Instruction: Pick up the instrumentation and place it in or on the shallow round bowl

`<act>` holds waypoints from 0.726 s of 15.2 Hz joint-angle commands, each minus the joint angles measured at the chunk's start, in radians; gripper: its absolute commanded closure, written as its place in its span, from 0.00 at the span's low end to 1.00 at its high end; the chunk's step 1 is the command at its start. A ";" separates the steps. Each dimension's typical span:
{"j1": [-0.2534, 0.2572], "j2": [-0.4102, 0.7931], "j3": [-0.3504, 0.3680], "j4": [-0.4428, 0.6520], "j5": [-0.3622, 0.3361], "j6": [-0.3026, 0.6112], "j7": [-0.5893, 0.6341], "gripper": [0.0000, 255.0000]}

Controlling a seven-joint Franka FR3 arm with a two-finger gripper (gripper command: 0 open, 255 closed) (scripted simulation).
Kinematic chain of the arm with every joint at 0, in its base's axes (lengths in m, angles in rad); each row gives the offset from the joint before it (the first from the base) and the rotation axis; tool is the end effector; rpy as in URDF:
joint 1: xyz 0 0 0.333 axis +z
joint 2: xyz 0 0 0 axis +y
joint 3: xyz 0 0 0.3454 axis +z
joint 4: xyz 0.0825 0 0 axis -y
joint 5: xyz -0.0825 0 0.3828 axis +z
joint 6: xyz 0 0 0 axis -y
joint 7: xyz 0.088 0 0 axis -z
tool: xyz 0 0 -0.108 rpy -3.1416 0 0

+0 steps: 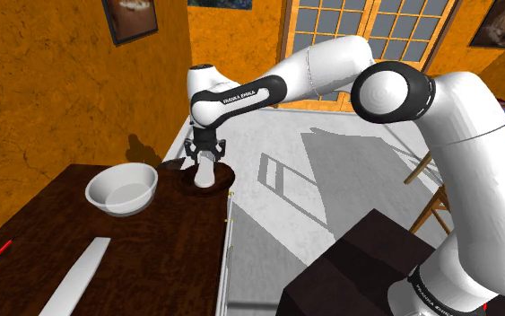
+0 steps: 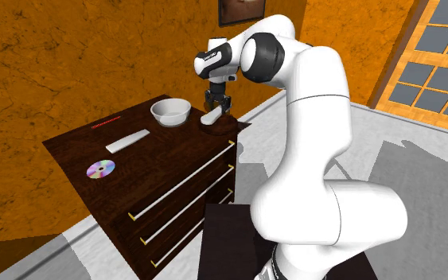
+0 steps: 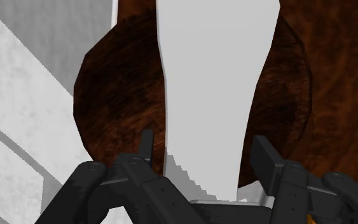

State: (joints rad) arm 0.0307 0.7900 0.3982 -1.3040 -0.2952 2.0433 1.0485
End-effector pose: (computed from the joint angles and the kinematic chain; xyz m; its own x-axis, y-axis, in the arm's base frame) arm 0.7265 0.2273 0.3145 0.8284 -0.5601 -0.0086 -0.5602 -0.8282 -0.0166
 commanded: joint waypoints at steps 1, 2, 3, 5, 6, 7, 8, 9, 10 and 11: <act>0.002 0.015 -0.004 0.000 -0.004 0.016 0.002 1.00; 0.003 0.021 -0.005 -0.004 -0.006 0.025 0.003 1.00; 0.004 0.028 -0.007 -0.006 -0.009 0.034 0.004 1.00; 0.005 0.041 -0.011 -0.010 -0.013 0.051 0.006 1.00; 0.006 0.048 -0.013 -0.012 -0.015 0.060 0.007 1.00; 0.007 0.055 -0.015 -0.013 -0.017 0.068 0.008 1.00; 0.008 0.063 -0.017 -0.014 -0.019 0.077 0.009 1.00; 0.009 0.069 -0.018 -0.015 -0.021 0.084 0.010 1.00; 0.009 0.069 -0.018 -0.015 -0.021 0.084 0.010 1.00; 0.009 0.069 -0.018 -0.015 -0.021 0.084 0.010 1.00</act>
State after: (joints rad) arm 0.0388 0.8563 0.3804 -1.3209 -0.3158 2.1256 1.0580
